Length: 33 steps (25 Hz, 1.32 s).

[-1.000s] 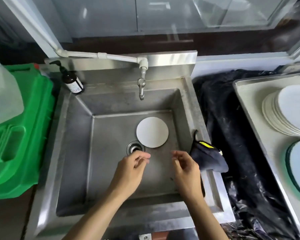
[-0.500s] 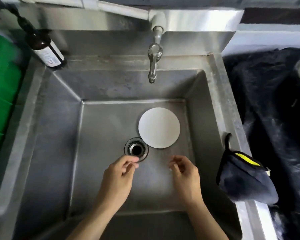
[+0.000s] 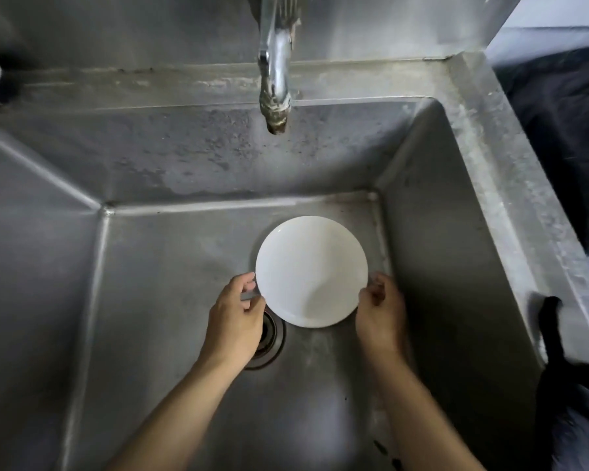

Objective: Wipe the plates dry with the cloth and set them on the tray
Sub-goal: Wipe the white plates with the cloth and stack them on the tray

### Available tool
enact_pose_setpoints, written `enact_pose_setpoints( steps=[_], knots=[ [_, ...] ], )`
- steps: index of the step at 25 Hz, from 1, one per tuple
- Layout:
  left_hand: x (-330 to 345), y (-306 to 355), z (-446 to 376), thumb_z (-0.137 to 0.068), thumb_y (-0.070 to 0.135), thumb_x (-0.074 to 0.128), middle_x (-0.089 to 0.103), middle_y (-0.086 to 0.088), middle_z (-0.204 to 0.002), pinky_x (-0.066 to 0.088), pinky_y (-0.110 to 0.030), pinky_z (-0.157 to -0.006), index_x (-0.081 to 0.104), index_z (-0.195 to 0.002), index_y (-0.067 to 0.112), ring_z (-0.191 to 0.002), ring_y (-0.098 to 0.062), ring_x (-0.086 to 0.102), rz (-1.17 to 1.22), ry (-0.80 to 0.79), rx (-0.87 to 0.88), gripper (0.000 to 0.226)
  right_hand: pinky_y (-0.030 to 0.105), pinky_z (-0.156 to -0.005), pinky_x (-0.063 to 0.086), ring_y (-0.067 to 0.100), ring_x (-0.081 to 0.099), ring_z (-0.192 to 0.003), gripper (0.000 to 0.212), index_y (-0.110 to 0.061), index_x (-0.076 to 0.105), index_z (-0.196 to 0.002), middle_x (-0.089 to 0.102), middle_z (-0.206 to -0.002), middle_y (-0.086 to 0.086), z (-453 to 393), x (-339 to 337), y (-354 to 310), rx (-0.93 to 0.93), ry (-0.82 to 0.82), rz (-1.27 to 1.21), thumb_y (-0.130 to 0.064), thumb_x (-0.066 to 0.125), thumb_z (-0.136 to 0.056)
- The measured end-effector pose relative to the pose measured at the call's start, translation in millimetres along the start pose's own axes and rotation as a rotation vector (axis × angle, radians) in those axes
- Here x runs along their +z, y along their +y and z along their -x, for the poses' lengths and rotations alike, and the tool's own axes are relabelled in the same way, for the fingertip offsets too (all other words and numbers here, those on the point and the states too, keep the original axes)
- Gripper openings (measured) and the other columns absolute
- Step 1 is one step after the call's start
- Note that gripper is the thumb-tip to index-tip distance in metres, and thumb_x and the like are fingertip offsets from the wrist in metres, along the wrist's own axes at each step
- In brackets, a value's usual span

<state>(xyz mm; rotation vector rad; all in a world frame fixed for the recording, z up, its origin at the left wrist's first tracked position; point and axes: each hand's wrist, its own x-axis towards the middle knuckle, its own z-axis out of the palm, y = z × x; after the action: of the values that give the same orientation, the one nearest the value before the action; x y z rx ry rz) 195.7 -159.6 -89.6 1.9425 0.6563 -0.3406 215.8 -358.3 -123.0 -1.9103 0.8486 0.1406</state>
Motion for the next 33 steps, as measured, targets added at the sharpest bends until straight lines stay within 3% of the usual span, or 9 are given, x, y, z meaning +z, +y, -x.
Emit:
enact_pose_setpoints(
  steps=[4, 7, 11, 15, 18, 21, 25, 28, 33],
  knots=[
    [11, -4, -24, -0.096, 0.016, 0.057, 0.059, 0.01, -0.127, 0.05, -0.031, -0.093, 0.049, -0.141, 0.023, -0.102, -0.008, 0.062, -0.028, -0.018, -0.057, 0.047, 0.031, -0.086, 0.045, 0.017, 0.058, -0.1, 0.032, -0.017, 0.065, -0.131, 0.054, -0.124, 0.001, -21, 9, 9, 0.003, -0.006, 0.056, -0.014, 0.053, -0.101],
    [16, -6, -30, -0.091, 0.012, 0.055, 0.066, 0.012, -0.111, 0.053, -0.039, -0.095, 0.057, -0.131, 0.023, -0.101, -0.012, 0.066, 0.018, -0.054, -0.114, 0.041, 0.029, -0.079, 0.044, 0.019, 0.062, -0.096, 0.024, -0.018, 0.069, -0.117, 0.064, -0.105, -0.003, -24, 12, 9, 0.015, 0.003, 0.042, -0.008, 0.057, -0.098],
    [12, -8, -27, -0.081, 0.01, 0.053, 0.073, 0.006, -0.093, 0.055, -0.053, -0.095, 0.069, -0.095, 0.032, -0.1, -0.024, 0.07, 0.157, -0.031, -0.142, 0.031, 0.019, -0.067, 0.044, 0.01, 0.062, -0.084, 0.022, -0.022, 0.066, -0.107, 0.065, -0.094, -0.009, -16, 9, 8, 0.033, 0.007, 0.006, -0.004, 0.059, -0.097],
    [-4, -12, -4, -0.087, -0.006, 0.055, 0.071, 0.004, -0.097, 0.061, -0.044, -0.084, 0.065, -0.1, 0.037, -0.098, -0.022, 0.071, 0.295, 0.046, -0.135, 0.047, 0.004, -0.06, 0.042, -0.003, 0.059, -0.083, 0.023, -0.021, 0.065, -0.106, 0.064, -0.091, -0.015, 15, 3, 0, 0.019, 0.014, -0.063, -0.002, 0.059, -0.095],
    [-23, -6, 23, -0.088, -0.007, 0.059, 0.07, 0.001, -0.106, 0.061, -0.031, -0.069, 0.062, -0.102, 0.036, -0.091, -0.012, 0.072, 0.385, 0.126, -0.103, 0.045, 0.016, -0.068, 0.048, 0.002, 0.062, -0.088, 0.022, -0.023, 0.063, -0.106, 0.066, -0.093, -0.013, 48, -11, -12, 0.029, -0.015, -0.102, -0.004, 0.058, -0.094],
    [-47, 8, 60, -0.091, -0.003, 0.061, 0.073, 0.002, -0.104, 0.057, -0.021, -0.06, 0.064, -0.103, 0.041, -0.094, -0.01, 0.07, 0.536, 0.155, -0.097, 0.046, 0.013, -0.061, 0.048, 0.002, 0.064, -0.082, 0.022, -0.027, 0.061, -0.104, 0.067, -0.092, -0.014, 81, -33, -30, 0.053, -0.081, -0.069, -0.007, 0.058, -0.096],
    [-73, 29, 114, -0.098, 0.017, 0.06, 0.068, 0.016, -0.125, 0.061, -0.04, -0.08, 0.059, -0.125, 0.054, -0.117, -0.019, 0.066, 0.779, 0.002, -0.093, 0.046, 0.017, -0.059, 0.057, 0.003, 0.072, -0.076, 0.022, -0.026, 0.064, -0.097, 0.073, -0.086, -0.008, 130, -64, -55, 0.066, -0.115, -0.123, -0.005, 0.061, -0.094],
    [-88, 52, 144, -0.101, 0.021, 0.053, 0.058, 0.017, -0.141, 0.059, -0.045, -0.086, 0.048, -0.142, 0.048, -0.126, -0.012, 0.06, 0.834, -0.059, 0.052, 0.049, 0.019, -0.06, 0.058, 0.008, 0.075, -0.077, 0.018, -0.019, 0.068, -0.103, 0.078, -0.084, -0.002, 164, -82, -68, 0.129, -0.176, -0.182, -0.004, 0.063, -0.094],
    [-107, 89, 186, -0.102, 0.029, 0.056, 0.07, 0.023, -0.118, 0.059, -0.027, -0.075, 0.068, -0.114, 0.049, -0.111, -0.003, 0.066, 0.768, 0.089, 0.071, 0.027, 0.023, -0.062, 0.057, 0.011, 0.073, -0.069, 0.017, -0.018, 0.067, -0.097, 0.077, -0.084, 0.002, 202, -104, -87, 0.221, -0.287, -0.207, -0.002, 0.062, -0.095]
  ],
)
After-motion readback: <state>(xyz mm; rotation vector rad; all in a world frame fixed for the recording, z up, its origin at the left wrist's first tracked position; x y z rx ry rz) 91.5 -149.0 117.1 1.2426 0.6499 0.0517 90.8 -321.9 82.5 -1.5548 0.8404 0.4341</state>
